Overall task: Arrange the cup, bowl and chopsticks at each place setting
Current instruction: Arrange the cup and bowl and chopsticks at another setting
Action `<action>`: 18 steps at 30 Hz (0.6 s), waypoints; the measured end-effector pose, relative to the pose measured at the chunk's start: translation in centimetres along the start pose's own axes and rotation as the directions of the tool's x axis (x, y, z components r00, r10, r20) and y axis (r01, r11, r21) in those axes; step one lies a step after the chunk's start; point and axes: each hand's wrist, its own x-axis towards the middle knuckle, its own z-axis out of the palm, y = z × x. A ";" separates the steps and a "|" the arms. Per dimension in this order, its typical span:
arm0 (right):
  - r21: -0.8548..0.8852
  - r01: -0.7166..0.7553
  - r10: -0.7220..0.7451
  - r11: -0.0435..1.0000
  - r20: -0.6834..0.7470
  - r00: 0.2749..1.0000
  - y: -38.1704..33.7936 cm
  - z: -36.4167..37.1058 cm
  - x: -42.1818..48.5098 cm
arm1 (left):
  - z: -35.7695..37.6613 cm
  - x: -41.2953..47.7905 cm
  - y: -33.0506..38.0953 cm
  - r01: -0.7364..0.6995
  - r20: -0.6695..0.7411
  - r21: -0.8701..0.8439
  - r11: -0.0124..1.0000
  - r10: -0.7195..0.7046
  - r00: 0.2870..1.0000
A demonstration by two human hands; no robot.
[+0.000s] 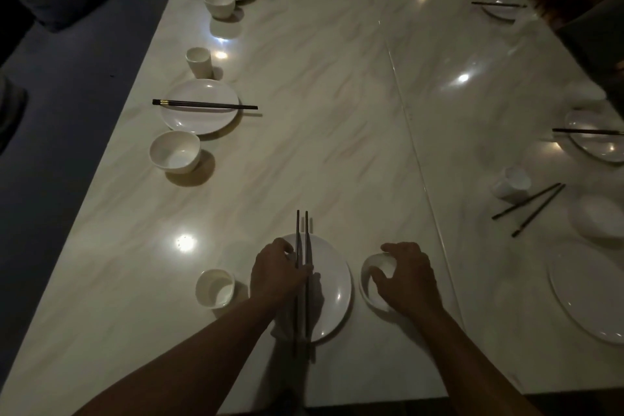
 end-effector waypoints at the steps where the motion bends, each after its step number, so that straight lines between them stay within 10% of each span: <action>1: 0.012 -0.007 0.007 1.000 0.009 1.000 0.3 0.0 -0.1 | 0.1 0.0 0.2 -0.001 0.010 0.011 1.000 0.001 1.000; 18: 0.164 0.019 -0.020 0.986 0.008 1.000 1.5 0.1 0.0 | 0.7 -0.2 0.7 0.070 0.035 -0.067 0.995 -0.068 0.997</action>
